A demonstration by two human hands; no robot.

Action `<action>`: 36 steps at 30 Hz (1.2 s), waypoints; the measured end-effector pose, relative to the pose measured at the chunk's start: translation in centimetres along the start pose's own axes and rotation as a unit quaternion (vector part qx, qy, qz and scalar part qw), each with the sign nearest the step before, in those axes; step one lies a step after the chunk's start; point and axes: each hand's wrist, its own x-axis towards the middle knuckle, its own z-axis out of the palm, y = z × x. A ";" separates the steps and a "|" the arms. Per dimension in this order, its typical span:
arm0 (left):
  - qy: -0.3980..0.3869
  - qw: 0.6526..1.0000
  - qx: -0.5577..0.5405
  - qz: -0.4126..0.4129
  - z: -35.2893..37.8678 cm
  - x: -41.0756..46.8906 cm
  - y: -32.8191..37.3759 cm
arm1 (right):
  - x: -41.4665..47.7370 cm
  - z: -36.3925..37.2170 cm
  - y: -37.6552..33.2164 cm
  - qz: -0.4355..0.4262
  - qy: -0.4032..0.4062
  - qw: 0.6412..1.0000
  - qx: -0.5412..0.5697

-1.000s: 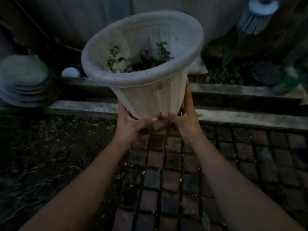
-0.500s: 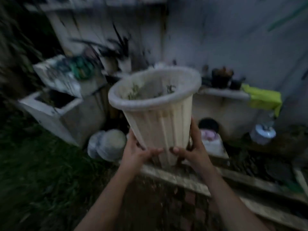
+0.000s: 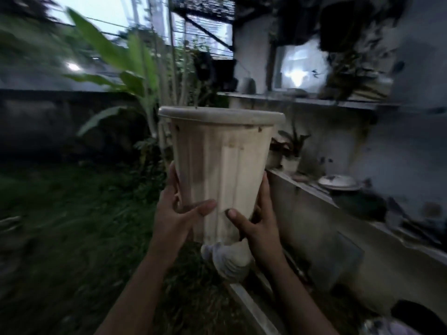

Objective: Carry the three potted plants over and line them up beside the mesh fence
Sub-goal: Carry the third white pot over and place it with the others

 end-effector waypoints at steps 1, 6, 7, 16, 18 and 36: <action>0.033 0.999 0.012 0.004 -0.8 -0.9 0.6 | 0.0 0.7 -0.4 -0.004 -0.028 1.000 0.010; 0.175 0.982 0.072 0.025 -4.9 -6.7 3.4 | -1.3 4.8 -1.7 -0.032 -0.164 0.984 0.058; 0.197 0.976 0.085 0.029 -5.7 -8.1 4.3 | -1.9 5.9 -2.1 -0.030 -0.188 0.979 0.070; 0.385 0.887 0.241 0.076 -14.3 -21.6 15.5 | -12.3 19.0 -10.1 -0.008 -0.351 0.912 0.214; 0.405 0.866 0.277 0.095 -16.7 -24.9 17.7 | -15.3 21.9 -12.1 -0.006 -0.374 0.895 0.241; 0.532 0.724 0.427 0.099 -35.9 -53.6 31.9 | -41.7 42.9 -27.2 0.073 -0.555 0.711 0.426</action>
